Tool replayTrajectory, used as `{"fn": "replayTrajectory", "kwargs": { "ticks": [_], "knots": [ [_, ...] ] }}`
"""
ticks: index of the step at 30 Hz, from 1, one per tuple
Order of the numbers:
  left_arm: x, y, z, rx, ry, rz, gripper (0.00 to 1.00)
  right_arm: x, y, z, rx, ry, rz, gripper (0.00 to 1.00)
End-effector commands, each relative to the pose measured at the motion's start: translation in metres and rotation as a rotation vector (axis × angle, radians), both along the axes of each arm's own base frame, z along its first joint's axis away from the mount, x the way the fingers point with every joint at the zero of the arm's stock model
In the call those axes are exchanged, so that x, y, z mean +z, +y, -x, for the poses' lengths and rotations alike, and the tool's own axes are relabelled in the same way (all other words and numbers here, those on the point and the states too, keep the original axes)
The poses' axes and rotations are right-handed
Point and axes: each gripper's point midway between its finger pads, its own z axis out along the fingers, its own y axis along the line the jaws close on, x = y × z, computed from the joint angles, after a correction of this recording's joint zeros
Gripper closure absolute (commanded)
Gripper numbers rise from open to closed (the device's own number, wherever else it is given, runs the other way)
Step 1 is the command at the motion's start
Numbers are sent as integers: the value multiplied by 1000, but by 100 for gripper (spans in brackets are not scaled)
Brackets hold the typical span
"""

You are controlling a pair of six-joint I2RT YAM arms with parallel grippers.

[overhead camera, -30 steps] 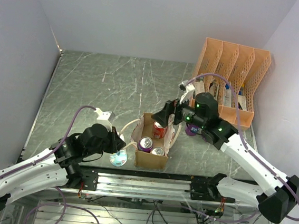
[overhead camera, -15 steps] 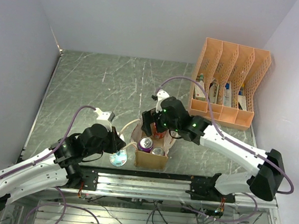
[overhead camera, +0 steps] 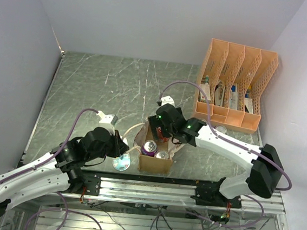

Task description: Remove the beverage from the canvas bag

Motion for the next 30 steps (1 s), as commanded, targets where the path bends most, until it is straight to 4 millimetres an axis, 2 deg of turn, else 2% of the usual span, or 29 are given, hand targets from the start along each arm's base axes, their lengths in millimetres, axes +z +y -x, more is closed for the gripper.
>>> {"fn": "replayTrajectory", "kwargs": {
  "ticks": [1, 9, 21, 26, 30],
  "knots": [
    [0, -2, 2, -14, 9, 9, 93, -19, -11, -10, -59, 3, 111, 0],
    [2, 3, 2, 0, 3, 0, 93, -49, -15, -18, -95, 14, 237, 0],
    [-2, 2, 3, -3, 12, -3, 93, -88, -11, -23, -121, 28, 277, 0],
    [-3, 3, 3, 2, 13, -5, 93, -90, -9, -24, -124, 27, 274, 1],
    [-4, 3, 3, 1, 15, -3, 93, -81, -3, -23, -105, 19, 226, 10]
  ]
}}
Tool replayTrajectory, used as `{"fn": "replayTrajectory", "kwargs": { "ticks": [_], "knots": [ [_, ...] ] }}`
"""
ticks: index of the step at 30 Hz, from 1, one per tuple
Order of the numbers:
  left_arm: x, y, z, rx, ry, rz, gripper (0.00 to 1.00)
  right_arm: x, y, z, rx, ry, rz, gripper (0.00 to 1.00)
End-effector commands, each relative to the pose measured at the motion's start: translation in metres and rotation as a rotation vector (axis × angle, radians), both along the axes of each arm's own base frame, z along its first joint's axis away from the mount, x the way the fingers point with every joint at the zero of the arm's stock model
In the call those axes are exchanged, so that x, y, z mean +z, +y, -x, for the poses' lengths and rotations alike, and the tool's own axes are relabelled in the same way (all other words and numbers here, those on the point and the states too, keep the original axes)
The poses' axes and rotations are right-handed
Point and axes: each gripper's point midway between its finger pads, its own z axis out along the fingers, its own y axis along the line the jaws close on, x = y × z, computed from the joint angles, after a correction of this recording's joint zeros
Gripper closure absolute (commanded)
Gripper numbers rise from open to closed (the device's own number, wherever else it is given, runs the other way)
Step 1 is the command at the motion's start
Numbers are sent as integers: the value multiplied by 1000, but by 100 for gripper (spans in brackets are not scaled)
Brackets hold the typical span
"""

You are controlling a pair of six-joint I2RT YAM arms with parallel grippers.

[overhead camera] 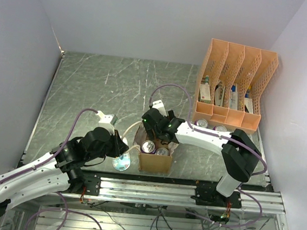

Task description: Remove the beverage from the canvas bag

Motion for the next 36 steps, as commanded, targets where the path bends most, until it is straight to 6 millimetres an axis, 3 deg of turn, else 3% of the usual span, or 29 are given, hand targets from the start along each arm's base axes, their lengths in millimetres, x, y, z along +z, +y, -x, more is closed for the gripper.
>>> {"fn": "replayTrajectory", "kwargs": {
  "ticks": [1, 8, 11, 15, 23, 28, 36],
  "knots": [
    [-4, 1, 3, -6, 18, -3, 93, -8, -6, 3, -2, 23, -6, 13],
    [-5, -1, 3, -10, 23, -4, 93, 30, 9, 8, 62, -12, -155, 40],
    [-6, -1, 3, -10, 25, -3, 93, 50, 13, 11, 77, -28, -224, 75],
    [-6, -1, 4, -9, 25, -1, 93, 71, 20, 15, 99, -41, -311, 88],
    [-6, 0, 4, -8, 25, 0, 93, 116, 35, 32, 165, -69, -547, 100],
    [-7, 0, 5, -9, 27, 3, 93, 144, 38, 42, 184, -85, -701, 100],
    [-6, 1, 6, -8, 27, 8, 93, 205, 40, 56, 240, -106, -957, 100]
  ]
}}
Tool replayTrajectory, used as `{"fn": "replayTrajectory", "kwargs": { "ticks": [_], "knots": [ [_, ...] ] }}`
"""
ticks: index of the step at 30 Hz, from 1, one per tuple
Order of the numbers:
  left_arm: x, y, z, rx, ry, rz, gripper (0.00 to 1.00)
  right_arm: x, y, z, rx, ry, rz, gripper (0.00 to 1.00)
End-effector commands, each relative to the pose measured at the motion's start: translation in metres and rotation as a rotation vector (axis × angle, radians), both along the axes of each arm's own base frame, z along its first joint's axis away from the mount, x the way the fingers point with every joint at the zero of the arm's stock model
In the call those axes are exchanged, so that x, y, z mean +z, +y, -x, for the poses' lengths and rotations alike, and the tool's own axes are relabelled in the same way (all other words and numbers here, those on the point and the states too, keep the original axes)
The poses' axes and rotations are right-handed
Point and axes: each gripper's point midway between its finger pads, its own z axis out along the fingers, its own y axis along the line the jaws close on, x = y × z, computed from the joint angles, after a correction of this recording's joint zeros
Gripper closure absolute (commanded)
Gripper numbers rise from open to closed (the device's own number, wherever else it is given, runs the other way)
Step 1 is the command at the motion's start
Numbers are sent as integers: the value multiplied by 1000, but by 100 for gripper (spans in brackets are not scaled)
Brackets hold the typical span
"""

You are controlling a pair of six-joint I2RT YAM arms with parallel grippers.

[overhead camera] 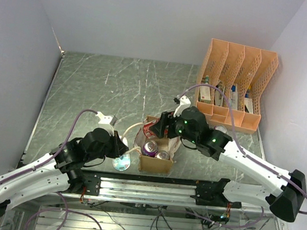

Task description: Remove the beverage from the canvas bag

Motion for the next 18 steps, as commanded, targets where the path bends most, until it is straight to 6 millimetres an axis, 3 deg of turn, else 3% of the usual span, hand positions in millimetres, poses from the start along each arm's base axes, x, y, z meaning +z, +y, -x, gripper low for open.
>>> {"fn": "replayTrajectory", "kwargs": {
  "ticks": [1, 8, 13, 18],
  "knots": [
    [-2, 1, 4, -6, 14, 4, 93, 78, 16, 2, 40, -78, -288, 100],
    [-2, 2, 5, -4, 13, 11, 93, 142, 3, 21, 67, -151, -507, 100],
    [-3, 1, 5, -9, 16, 13, 93, 181, -18, 35, 68, -254, -636, 100],
    [-2, 2, 5, -6, 15, 16, 93, 180, -51, 27, -62, -322, -563, 100]
  ]
}}
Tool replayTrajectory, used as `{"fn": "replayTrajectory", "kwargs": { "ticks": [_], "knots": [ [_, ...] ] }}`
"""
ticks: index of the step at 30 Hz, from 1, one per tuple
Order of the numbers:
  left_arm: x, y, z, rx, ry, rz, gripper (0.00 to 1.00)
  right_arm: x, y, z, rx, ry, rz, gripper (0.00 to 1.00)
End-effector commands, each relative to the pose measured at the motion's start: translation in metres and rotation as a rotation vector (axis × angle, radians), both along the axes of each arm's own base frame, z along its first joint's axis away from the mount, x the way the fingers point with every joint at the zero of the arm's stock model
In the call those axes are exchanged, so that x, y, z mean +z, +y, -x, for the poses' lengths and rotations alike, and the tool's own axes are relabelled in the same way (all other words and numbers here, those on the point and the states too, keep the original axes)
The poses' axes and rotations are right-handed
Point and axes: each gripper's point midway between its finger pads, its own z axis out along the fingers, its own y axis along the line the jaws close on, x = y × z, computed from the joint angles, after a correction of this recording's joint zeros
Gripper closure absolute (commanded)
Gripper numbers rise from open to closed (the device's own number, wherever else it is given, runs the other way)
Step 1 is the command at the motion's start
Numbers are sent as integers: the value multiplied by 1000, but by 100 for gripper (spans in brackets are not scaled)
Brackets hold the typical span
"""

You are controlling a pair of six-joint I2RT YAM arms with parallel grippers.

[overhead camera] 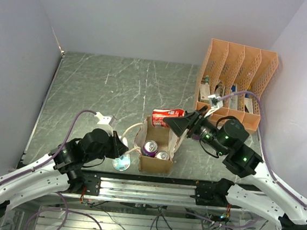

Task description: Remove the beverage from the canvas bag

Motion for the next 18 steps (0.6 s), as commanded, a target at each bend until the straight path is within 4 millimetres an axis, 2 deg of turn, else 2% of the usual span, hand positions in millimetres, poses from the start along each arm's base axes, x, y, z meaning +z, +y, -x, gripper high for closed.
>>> {"fn": "replayTrajectory", "kwargs": {
  "ticks": [1, 6, 12, 16, 18],
  "knots": [
    [-3, 2, 4, -9, 16, 1, 93, 40, -36, -10, -163, -105, -62, 100],
    [-2, 2, 4, -7, 12, 7, 93, 23, -89, -23, -406, -62, 37, 100],
    [-3, -3, 2, -21, 14, -2, 93, -1, -144, -19, -598, 12, 172, 100],
    [-3, -6, 1, -27, 12, -8, 93, -32, -185, -14, -769, 114, 259, 100],
    [-3, -8, 0, -34, 12, -5, 93, -47, -199, -12, -840, 160, 281, 100]
  ]
}}
